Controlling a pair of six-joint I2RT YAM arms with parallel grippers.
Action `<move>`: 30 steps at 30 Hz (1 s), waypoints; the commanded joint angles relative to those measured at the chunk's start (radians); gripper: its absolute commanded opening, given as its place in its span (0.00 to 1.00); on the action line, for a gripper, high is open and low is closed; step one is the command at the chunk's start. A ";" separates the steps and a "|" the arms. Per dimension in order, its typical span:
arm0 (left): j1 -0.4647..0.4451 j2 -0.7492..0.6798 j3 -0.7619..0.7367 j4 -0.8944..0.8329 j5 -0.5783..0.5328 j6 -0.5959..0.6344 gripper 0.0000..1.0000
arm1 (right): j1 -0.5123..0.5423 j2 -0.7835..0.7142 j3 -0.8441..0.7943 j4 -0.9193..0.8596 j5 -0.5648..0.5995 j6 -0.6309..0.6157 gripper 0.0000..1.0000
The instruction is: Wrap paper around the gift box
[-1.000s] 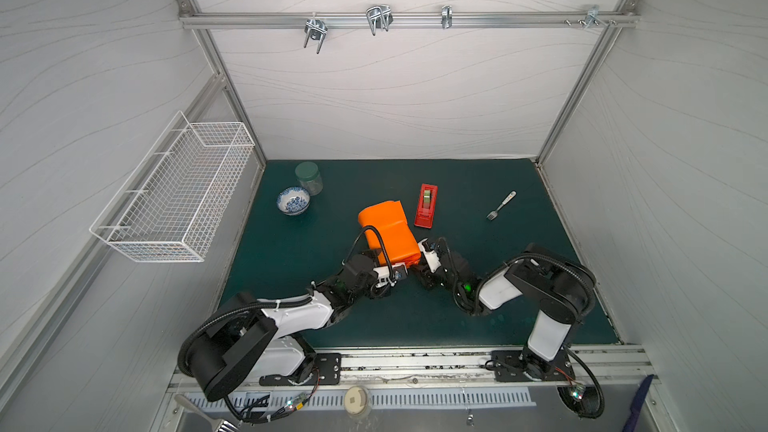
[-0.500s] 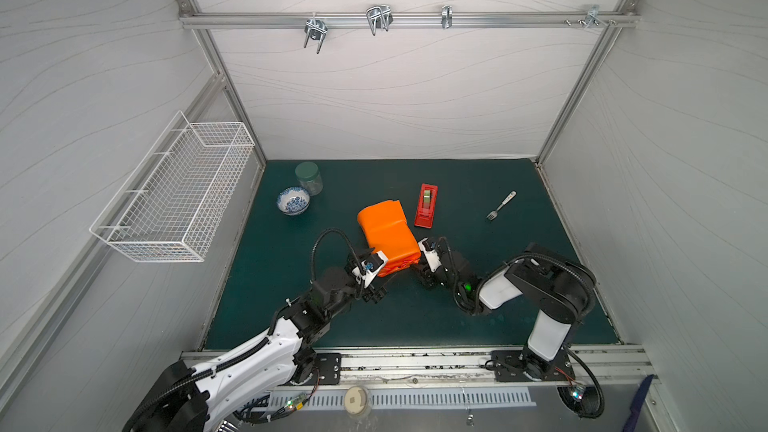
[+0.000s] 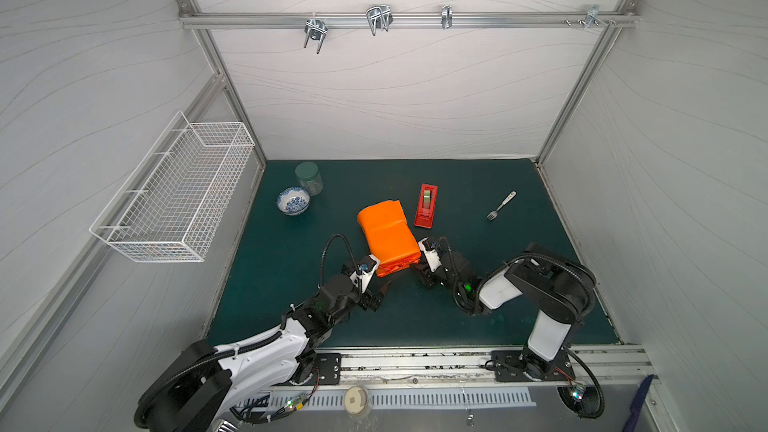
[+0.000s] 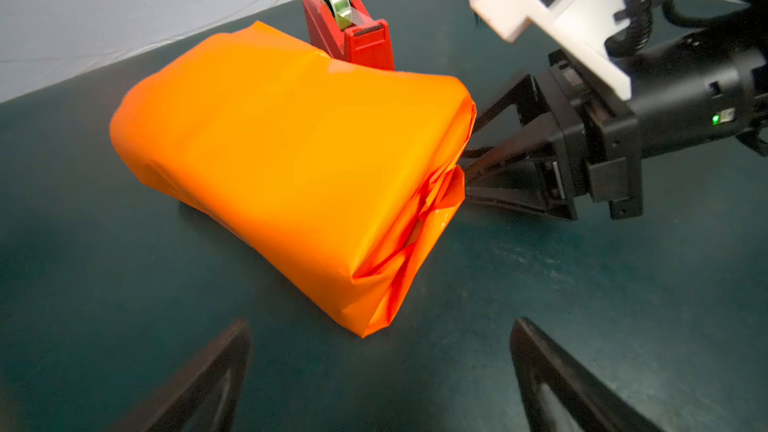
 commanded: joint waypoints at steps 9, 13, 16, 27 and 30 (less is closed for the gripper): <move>-0.006 0.419 0.076 0.402 -0.052 0.069 0.99 | -0.004 0.003 0.008 0.039 -0.016 0.008 0.49; -0.001 0.520 0.109 0.489 -0.064 0.100 0.99 | -0.004 0.006 0.008 0.040 -0.016 0.008 0.48; 0.008 0.573 0.114 0.552 -0.068 0.102 0.99 | -0.005 0.005 0.006 0.040 -0.016 0.006 0.48; 0.034 0.631 0.128 0.626 -0.057 0.089 0.97 | -0.006 0.005 -0.001 0.044 -0.010 -0.001 0.48; 0.036 0.631 0.132 0.627 -0.062 0.087 0.95 | -0.006 0.005 0.000 0.044 -0.009 -0.003 0.48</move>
